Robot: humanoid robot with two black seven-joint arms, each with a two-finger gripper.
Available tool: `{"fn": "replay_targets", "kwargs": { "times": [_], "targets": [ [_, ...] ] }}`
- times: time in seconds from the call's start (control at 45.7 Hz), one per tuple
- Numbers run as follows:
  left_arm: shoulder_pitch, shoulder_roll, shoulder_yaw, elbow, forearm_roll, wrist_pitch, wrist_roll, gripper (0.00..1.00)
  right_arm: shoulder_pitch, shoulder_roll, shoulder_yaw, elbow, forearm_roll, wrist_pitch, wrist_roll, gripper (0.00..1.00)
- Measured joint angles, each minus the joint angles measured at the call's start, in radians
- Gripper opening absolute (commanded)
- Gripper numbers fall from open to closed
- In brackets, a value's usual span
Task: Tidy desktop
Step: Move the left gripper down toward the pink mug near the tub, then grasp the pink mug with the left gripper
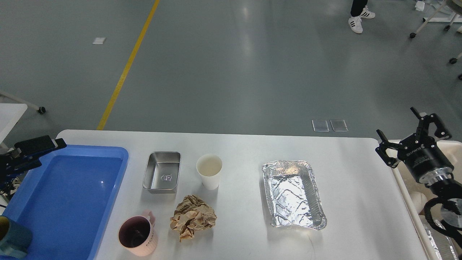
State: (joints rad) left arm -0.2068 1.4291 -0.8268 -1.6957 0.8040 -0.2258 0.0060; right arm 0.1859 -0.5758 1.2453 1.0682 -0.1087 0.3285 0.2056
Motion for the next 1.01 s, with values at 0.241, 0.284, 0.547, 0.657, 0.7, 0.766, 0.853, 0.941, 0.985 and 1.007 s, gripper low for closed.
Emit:
{"fn": "replay_targets", "kwargs": {
  "times": [0.241, 0.284, 0.547, 0.657, 0.7, 0.766, 0.853, 0.941, 0.985, 1.007],
  "targets": [
    [0.031, -0.009, 0.031, -0.005, 0.000, -0.019, -0.010, 0.97, 0.002, -0.013, -0.006, 0.003, 0.000, 0.003, 0.000, 1.00],
    [0.034, -0.018, 0.042, -0.005, 0.001, -0.037, -0.008, 0.97, 0.002, -0.013, -0.006, 0.003, 0.000, 0.003, 0.000, 1.00],
    [0.040, -0.117, 0.074, -0.007, 0.218, -0.142, -0.068, 0.97, 0.002, -0.017, -0.006, 0.006, -0.035, 0.001, 0.005, 1.00],
    [0.042, -0.191, 0.107, -0.005, 0.302, -0.147, -0.077, 0.97, 0.001, -0.017, -0.006, 0.007, -0.047, 0.000, 0.006, 1.00],
    [0.041, -0.209, 0.128, -0.002, 0.326, -0.147, -0.078, 0.97, 0.001, -0.018, -0.006, 0.007, -0.048, 0.000, 0.006, 1.00],
    [0.039, -0.222, 0.152, 0.001, 0.361, -0.146, -0.080, 0.96, 0.001, -0.023, -0.006, 0.007, -0.049, -0.001, 0.006, 1.00],
    [0.038, -0.242, 0.172, 0.002, 0.427, -0.144, -0.076, 0.94, 0.001, -0.033, -0.005, 0.009, -0.049, -0.002, 0.006, 1.00],
    [0.039, -0.280, 0.184, 0.007, 0.474, -0.144, -0.057, 0.90, 0.001, -0.042, -0.003, 0.010, -0.049, -0.002, 0.007, 1.00],
    [0.039, -0.299, 0.188, 0.011, 0.486, -0.144, -0.038, 0.87, 0.001, -0.045, -0.002, 0.010, -0.049, -0.002, 0.007, 1.00],
    [0.039, -0.309, 0.189, 0.014, 0.491, -0.144, -0.024, 0.87, 0.001, -0.046, -0.002, 0.010, -0.049, -0.002, 0.007, 1.00]
  ]
}}
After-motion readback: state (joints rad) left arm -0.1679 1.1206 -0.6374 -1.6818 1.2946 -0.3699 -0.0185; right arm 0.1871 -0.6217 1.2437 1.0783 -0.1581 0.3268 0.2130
